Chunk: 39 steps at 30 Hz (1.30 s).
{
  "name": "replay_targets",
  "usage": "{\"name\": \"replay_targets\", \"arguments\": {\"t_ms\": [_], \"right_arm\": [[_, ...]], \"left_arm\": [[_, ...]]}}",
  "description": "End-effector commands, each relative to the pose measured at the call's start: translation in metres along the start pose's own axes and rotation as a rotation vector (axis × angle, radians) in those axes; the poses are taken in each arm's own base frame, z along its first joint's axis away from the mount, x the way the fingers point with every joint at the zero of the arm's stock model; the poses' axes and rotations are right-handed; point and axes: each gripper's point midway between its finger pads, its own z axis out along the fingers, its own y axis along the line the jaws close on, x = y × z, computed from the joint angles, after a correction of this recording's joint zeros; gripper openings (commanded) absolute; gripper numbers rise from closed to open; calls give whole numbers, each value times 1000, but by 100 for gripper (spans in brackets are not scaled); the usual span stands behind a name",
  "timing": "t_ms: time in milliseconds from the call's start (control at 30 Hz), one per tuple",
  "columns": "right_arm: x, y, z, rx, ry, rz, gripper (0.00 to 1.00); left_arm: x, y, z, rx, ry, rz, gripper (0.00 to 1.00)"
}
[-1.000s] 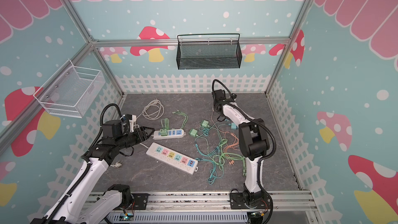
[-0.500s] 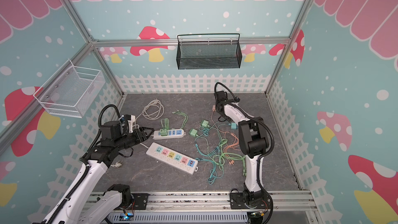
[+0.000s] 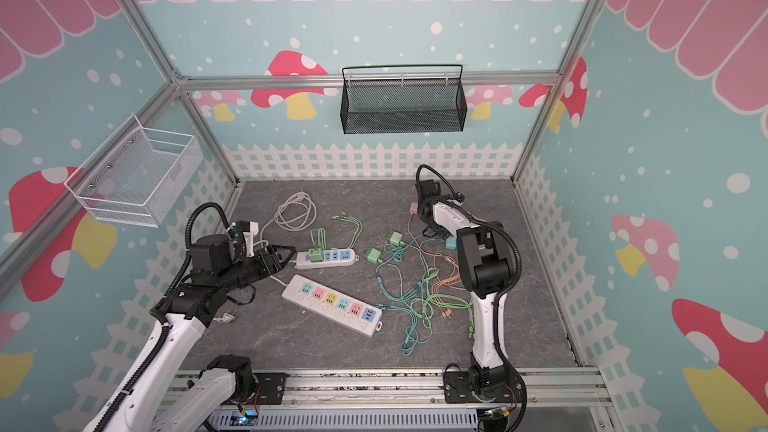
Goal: Insert the plug
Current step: 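Close the right gripper on the teal charger and lift it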
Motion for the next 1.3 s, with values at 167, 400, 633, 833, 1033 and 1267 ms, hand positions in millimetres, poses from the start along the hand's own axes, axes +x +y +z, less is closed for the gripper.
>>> {"name": "replay_targets", "arguments": {"t_ms": [167, 400, 633, 833, 1033, 1267], "right_arm": [[2, -10, 17, 32, 4, 13, 77], [5, -10, 30, 31, 30, -4, 71], [2, -6, 32, 22, 18, -39, 60], [-3, -6, 32, 32, -5, -109, 47], [-4, -3, 29, -16, -32, -275, 43], [-17, 5, -11, -197, -165, -437, 33]], "left_arm": [[3, 7, -2, -25, -3, -34, 67], [5, 10, -2, -33, -9, -37, 67], [5, 11, -1, -37, -5, -38, 67], [6, 12, 1, -38, 0, -42, 67], [6, 13, 1, -40, -1, -42, 67], [6, 14, 3, -37, -1, -48, 67]]}}
